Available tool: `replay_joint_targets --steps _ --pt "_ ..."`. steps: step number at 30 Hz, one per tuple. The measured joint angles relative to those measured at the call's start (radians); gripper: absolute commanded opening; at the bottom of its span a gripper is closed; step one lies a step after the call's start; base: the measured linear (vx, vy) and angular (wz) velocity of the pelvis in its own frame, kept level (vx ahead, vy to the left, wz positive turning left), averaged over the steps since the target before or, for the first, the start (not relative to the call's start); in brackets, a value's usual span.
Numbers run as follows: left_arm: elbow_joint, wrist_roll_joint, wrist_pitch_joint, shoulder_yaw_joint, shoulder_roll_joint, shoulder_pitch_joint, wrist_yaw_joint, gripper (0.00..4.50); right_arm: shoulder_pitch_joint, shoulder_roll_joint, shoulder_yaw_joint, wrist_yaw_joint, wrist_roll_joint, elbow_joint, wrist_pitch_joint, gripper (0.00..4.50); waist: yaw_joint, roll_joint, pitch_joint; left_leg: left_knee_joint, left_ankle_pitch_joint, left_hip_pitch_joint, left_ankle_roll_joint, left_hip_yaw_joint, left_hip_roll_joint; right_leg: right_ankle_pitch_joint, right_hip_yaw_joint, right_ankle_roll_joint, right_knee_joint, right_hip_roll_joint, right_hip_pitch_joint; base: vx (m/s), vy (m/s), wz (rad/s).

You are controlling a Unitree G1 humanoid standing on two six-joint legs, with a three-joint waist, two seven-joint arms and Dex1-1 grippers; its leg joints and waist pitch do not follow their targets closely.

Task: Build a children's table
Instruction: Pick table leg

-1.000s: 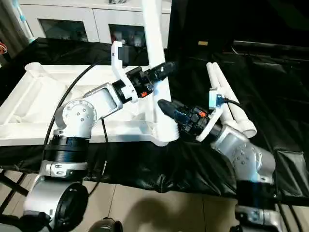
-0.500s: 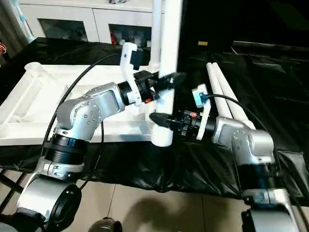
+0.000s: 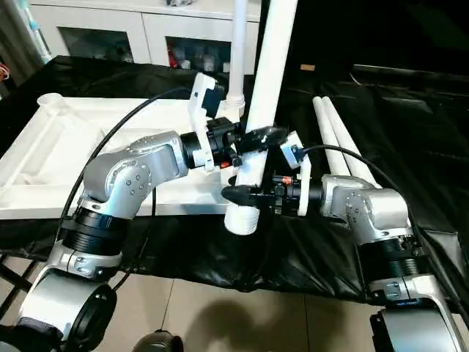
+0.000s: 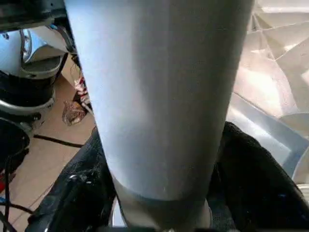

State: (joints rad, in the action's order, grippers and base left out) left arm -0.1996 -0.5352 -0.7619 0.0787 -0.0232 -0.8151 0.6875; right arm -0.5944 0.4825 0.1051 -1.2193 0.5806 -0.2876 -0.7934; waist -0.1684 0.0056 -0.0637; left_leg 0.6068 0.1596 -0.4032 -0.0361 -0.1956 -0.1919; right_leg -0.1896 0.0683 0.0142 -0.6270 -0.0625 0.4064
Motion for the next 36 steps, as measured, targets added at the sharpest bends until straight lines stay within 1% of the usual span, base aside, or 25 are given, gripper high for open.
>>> replay_joint_targets --steps 4,7,9,10,18,19,20,21,23,26,29,30,32,34,35,36 --pt "0.000 0.000 -0.003 0.000 -0.002 0.001 0.002 1.88 -0.001 0.000 0.008 -0.022 -0.006 -0.003 0.003 2.52 0.000 -0.001 0.000 0.000 0.000 0.000 0.000 0.000 0.000 0.000 0.000 0.000 0.000 0.000 0.000 0.000 0.000 0.00" --pt "0.000 0.000 -0.006 -0.001 -0.003 0.001 0.002 1.88 -0.002 0.000 0.014 -0.029 -0.007 -0.008 0.011 2.21 0.000 -0.001 0.000 0.000 0.000 0.000 0.000 0.000 0.000 0.000 0.000 0.000 -0.001 0.000 0.000 0.000 0.000 0.00" --pt "0.000 0.000 -0.010 -0.005 -0.003 0.001 0.002 1.88 -0.005 0.000 0.018 -0.031 -0.007 -0.008 0.015 2.13 0.000 -0.001 0.000 0.001 0.000 0.000 0.000 0.000 0.000 0.000 0.000 0.000 -0.001 0.000 0.000 0.000 0.000 0.00" --pt "0.000 0.000 -0.012 -0.007 -0.002 0.001 0.002 1.88 -0.006 0.000 0.019 -0.031 -0.008 -0.009 0.015 2.01 0.000 -0.001 0.000 0.001 0.000 0.000 0.000 0.000 0.000 0.000 0.000 0.000 -0.001 0.000 0.000 0.000 0.000 0.00" --pt "0.000 -0.003 -0.024 -0.014 0.000 0.001 -0.005 1.88 -0.006 -0.004 0.020 -0.032 -0.010 -0.010 0.018 1.91 0.000 -0.001 0.000 0.001 0.000 0.000 0.000 0.000 0.000 0.000 0.000 0.000 -0.001 0.000 0.000 0.000 0.000 0.00" --pt "0.000 -0.003 -0.024 -0.015 0.000 0.001 -0.013 2.23 -0.006 -0.005 0.020 -0.031 -0.010 -0.012 0.020 1.91 0.000 -0.001 0.000 0.001 0.000 0.000 0.000 0.000 0.000 0.000 0.000 0.000 -0.001 0.000 0.000 0.000 0.000 0.00" --pt "-0.004 -0.003 -0.024 -0.021 0.007 0.001 -0.023 2.44 -0.007 -0.007 0.018 -0.030 -0.010 -0.018 0.022 1.91 0.000 -0.001 0.000 0.001 0.000 0.000 0.000 0.000 0.000 0.000 0.000 0.001 -0.001 0.000 0.000 0.000 0.000 0.00" --pt "-0.010 -0.004 -0.024 -0.030 0.011 0.001 -0.032 2.58 -0.008 -0.010 0.015 -0.027 -0.010 -0.027 0.023 1.91 0.000 -0.001 0.000 0.001 0.000 0.000 0.000 0.000 0.000 0.000 0.000 0.001 -0.001 0.000 0.000 0.000 0.000 0.00" --pt "-0.017 -0.012 -0.021 -0.043 0.015 0.001 -0.039 2.67 -0.008 -0.018 0.015 -0.017 -0.013 -0.031 0.025 1.91 0.000 -0.002 0.000 0.001 0.000 0.000 0.000 0.000 0.000 0.000 0.000 0.001 -0.001 0.000 0.000 0.000 0.000 0.00" --pt "-0.016 -0.023 0.029 -0.094 0.028 -0.002 -0.050 2.89 -0.007 -0.037 0.009 0.016 -0.024 -0.041 0.039 1.91 0.001 -0.003 0.000 0.001 0.000 0.000 0.000 0.000 0.000 0.001 0.000 0.001 -0.001 0.000 0.000 0.000 0.000 0.00" --pt "-0.017 -0.042 0.088 -0.147 0.048 -0.002 -0.071 2.91 -0.006 -0.055 -0.024 0.053 -0.025 -0.052 0.057 1.91 0.000 -0.003 0.000 0.002 0.000 0.000 0.000 0.000 0.000 0.001 0.000 0.001 -0.002 0.000 0.000 0.000 0.000 0.00" --pt "-0.019 -0.042 0.123 -0.171 0.056 -0.003 -0.092 2.91 -0.006 -0.066 -0.040 0.070 -0.025 -0.054 0.065 1.91 0.000 -0.003 0.000 0.002 0.000 0.000 0.000 0.000 0.000 0.001 0.000 0.001 -0.002 0.000 0.000 0.000 0.000 0.00" --pt "-0.023 -0.038 0.160 -0.192 0.057 -0.003 -0.123 2.91 -0.006 -0.082 -0.061 0.099 -0.024 -0.062 0.083 1.91 0.000 -0.003 0.001 0.002 0.000 0.000 0.000 0.000 0.000 0.001 0.000 0.001 -0.002 0.000 0.000 0.000 0.000 0.00" --pt "-0.036 -0.020 0.194 -0.195 0.039 -0.004 -0.140 2.91 -0.002 -0.094 -0.081 0.137 -0.025 -0.071 0.108 1.91 0.000 -0.003 0.001 0.002 0.000 0.000 0.000 0.000 0.000 0.001 0.000 0.001 -0.002 0.000 0.000 0.000 0.000 0.00" --pt "-0.055 0.004 0.210 -0.179 0.009 -0.004 -0.126 2.91 0.001 -0.109 -0.098 0.167 -0.029 -0.074 0.129 1.91 0.001 -0.003 0.001 0.002 0.000 0.001 0.000 0.000 0.000 0.001 0.000 0.000 -0.002 0.000 0.000 0.000 0.000 0.00" --pt "-0.091 0.051 0.245 -0.149 -0.043 -0.004 -0.101 2.91 0.007 -0.122 -0.116 0.206 -0.034 -0.081 0.158 1.91 0.003 -0.002 0.001 0.001 0.000 0.001 0.000 0.001 0.000 0.001 0.000 0.000 -0.002 0.000 0.000 0.000 0.000 0.00"
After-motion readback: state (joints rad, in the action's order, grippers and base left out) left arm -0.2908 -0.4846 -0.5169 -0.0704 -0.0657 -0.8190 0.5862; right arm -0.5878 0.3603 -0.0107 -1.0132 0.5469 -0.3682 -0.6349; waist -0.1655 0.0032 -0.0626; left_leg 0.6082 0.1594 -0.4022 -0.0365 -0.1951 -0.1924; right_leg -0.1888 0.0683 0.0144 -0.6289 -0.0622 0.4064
